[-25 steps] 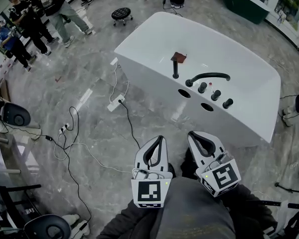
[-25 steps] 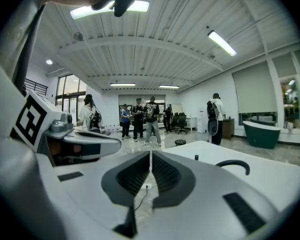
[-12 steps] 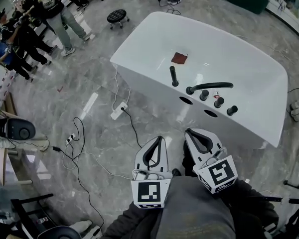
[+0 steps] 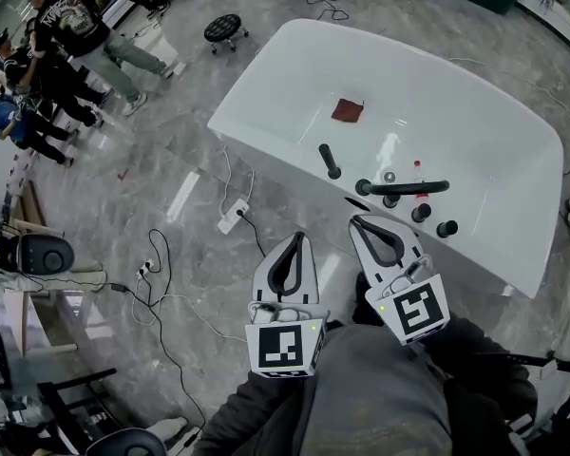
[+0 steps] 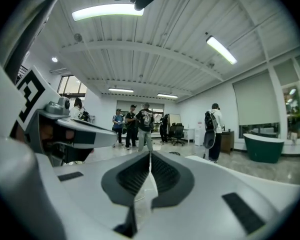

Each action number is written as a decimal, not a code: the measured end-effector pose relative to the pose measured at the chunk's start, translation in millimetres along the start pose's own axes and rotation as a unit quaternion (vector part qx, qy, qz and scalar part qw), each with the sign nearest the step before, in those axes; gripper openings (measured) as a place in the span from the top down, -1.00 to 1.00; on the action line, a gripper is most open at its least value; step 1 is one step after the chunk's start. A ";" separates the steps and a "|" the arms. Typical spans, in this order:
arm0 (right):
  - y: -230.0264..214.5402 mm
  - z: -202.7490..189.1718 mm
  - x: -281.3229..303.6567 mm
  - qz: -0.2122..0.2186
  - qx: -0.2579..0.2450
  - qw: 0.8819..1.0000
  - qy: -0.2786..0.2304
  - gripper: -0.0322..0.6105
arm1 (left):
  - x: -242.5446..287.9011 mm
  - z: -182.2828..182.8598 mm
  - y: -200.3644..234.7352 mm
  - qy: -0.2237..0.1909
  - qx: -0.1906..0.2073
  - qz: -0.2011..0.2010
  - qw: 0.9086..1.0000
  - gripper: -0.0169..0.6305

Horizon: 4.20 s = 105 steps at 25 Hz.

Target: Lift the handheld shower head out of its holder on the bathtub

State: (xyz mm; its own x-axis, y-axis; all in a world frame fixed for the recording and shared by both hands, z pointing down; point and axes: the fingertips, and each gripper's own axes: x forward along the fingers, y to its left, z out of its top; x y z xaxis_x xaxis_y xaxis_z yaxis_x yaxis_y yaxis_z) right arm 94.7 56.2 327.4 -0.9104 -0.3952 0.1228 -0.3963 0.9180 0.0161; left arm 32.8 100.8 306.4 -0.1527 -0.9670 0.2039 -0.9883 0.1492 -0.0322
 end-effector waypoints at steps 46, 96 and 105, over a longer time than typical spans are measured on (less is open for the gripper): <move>-96.6 -26.5 222.1 -0.180 0.023 0.981 0.064 0.89 | 226.7 -17.0 151.0 0.044 -0.023 -0.180 0.982 0.94; -119.9 -204.8 271.6 -0.194 0.012 0.972 0.133 0.51 | 290.1 -105.2 172.8 0.083 0.037 -0.174 0.981 0.94; -119.2 -205.7 272.4 -0.189 0.023 0.971 0.143 0.51 | 281.6 -98.0 174.2 0.087 0.037 -0.175 0.980 0.94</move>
State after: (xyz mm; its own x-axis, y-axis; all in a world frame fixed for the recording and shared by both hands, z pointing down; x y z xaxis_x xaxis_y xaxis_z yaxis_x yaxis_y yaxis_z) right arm -81.6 -153.9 563.0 -0.6317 -0.6718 0.3869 -0.7061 0.7046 0.0704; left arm -182.4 -125.3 454.1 0.1907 -0.9058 0.3782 -0.9784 -0.2065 -0.0012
